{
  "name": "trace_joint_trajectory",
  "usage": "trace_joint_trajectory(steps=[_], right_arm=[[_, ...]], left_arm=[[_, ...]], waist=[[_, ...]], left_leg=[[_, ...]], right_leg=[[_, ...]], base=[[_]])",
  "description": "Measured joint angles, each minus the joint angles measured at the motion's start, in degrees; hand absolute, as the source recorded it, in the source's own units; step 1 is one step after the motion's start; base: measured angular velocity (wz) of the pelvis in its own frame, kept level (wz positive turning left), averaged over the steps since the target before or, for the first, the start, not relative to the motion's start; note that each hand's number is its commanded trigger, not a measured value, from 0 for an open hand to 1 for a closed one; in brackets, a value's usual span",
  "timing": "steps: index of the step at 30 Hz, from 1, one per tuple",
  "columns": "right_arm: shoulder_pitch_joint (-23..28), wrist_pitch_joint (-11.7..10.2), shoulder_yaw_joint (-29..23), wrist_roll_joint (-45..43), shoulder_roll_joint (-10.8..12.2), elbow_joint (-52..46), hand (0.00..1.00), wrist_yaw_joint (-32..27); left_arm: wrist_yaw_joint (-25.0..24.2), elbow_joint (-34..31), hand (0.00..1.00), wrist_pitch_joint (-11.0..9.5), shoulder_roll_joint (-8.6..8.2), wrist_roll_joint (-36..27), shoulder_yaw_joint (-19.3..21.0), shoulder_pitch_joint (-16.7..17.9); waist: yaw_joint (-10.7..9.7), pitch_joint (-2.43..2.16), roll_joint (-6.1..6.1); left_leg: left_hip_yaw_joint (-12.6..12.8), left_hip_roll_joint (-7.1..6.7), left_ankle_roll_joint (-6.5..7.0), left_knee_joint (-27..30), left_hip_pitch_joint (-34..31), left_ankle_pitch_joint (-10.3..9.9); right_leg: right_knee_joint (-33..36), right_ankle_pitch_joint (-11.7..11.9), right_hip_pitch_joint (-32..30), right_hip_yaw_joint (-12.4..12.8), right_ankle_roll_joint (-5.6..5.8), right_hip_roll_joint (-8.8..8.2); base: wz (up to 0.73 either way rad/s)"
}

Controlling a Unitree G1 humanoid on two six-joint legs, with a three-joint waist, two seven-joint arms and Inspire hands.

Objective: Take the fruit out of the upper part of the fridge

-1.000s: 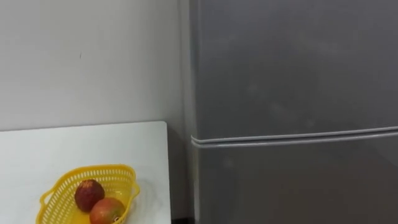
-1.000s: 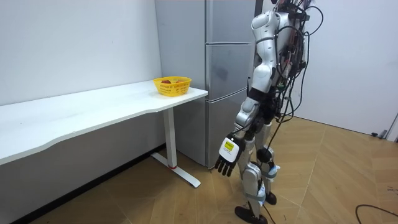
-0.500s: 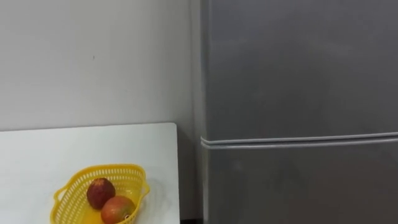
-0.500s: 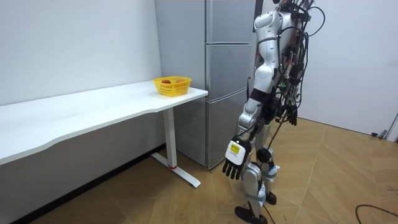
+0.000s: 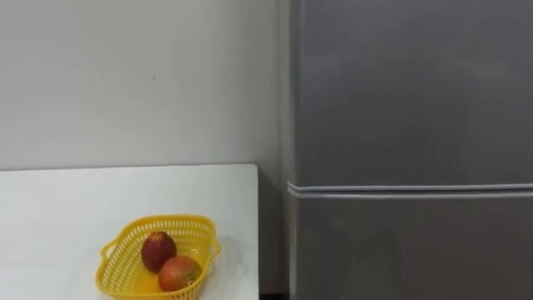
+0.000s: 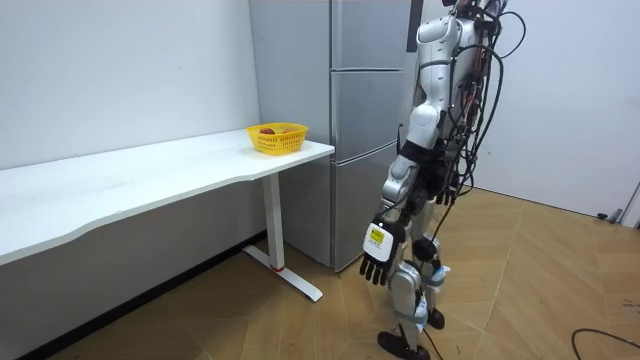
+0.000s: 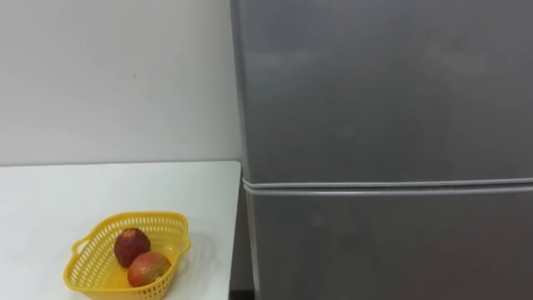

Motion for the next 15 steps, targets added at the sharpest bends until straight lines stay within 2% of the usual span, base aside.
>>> trace_joint_trajectory(steps=[8,15], right_arm=[[-0.9,2.8,3.0,-1.2,0.2,-0.3,0.00,3.1],[-2.0,3.4,3.0,-2.7,0.4,-0.4,0.00,4.8]], left_arm=[[-1.1,-2.3,0.00,2.8,0.04,1.3,-1.1,0.1],[-1.6,-2.8,0.00,2.8,0.02,2.7,-1.7,0.2]], waist=[[0.0,0.12,-0.13],[-0.1,0.52,-0.76]], left_leg=[[0.1,-0.16,0.00,0.0,-0.1,0.0],[0.1,-0.24,0.00,-0.1,0.9,0.0]], right_leg=[[-0.1,-0.1,0.2,0.0,0.02,-0.14],[-0.4,-0.2,1.4,-0.4,0.04,-0.24]], base=[[0.00],[0.02]])
